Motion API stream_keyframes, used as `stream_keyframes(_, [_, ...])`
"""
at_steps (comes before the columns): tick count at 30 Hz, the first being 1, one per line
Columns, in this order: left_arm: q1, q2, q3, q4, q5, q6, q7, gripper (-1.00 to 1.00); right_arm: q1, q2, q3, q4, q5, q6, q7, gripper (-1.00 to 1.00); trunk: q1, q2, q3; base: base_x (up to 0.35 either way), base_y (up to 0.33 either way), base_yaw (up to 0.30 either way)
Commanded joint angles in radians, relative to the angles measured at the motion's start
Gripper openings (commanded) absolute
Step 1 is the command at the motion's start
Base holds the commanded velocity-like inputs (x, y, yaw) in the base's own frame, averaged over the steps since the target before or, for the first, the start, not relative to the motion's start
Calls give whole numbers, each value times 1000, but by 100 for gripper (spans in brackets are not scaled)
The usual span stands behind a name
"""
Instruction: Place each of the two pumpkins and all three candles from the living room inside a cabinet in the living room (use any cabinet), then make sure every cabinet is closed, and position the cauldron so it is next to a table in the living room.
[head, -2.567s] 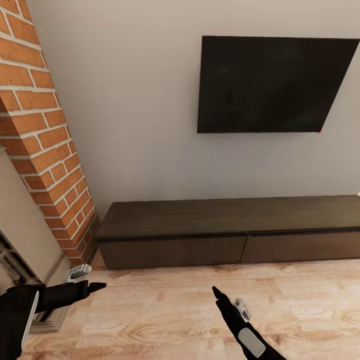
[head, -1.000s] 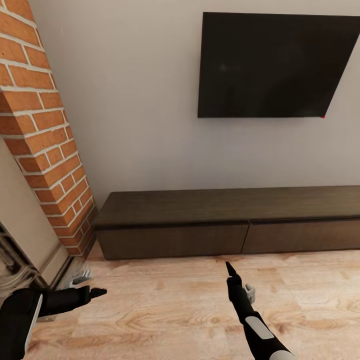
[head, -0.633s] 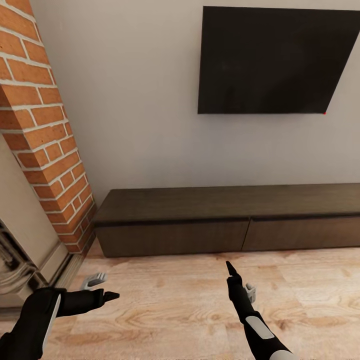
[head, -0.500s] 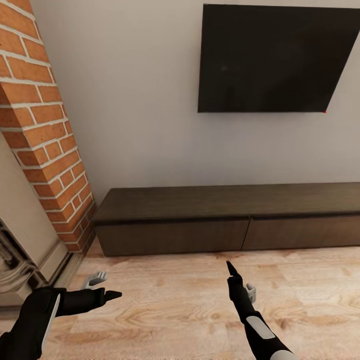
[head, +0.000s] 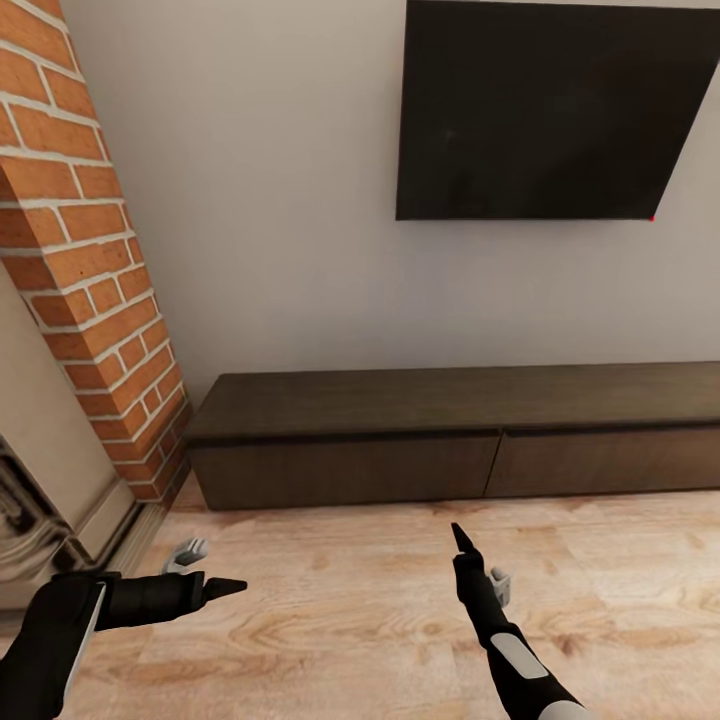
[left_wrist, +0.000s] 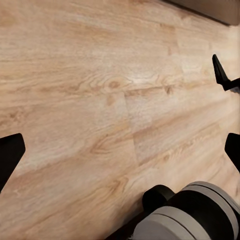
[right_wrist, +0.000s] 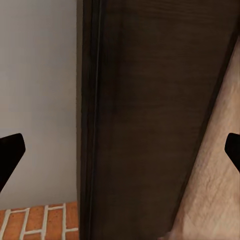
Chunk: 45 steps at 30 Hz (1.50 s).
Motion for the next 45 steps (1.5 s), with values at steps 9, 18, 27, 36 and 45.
stream_keyframes(9, [1, 0, -1, 0, 0, 0, -1, 100, 0, 1, -8, 3, -6, -2, -1, 100, 0, 0, 0, 276, 0, 0])
stream_keyframes(18, [0, 0, -1, 0, -2, 0, -1, 100, 0, 3, -4, 4, -3, -3, -1, 100, 0, 0, 0, 263, 0, 0])
stream_keyframes(27, [1, -1, -3, 0, 0, 0, -1, 100, 0, 5, -5, 3, -6, -5, -3, 100, 0, 0, 0, 223, 0, 0])
stream_keyframes(36, [1, -11, -4, 0, 0, 0, -1, 100, 0, 4, -9, 4, -8, -2, -3, 100, 0, 0, 0, 156, 0, 0])
stream_keyframes(45, [0, -9, -5, 0, 1, 0, -1, 100, 0, 5, -8, 4, -8, -1, -3, 100, 0, 0, 0, 260, 0, 0])
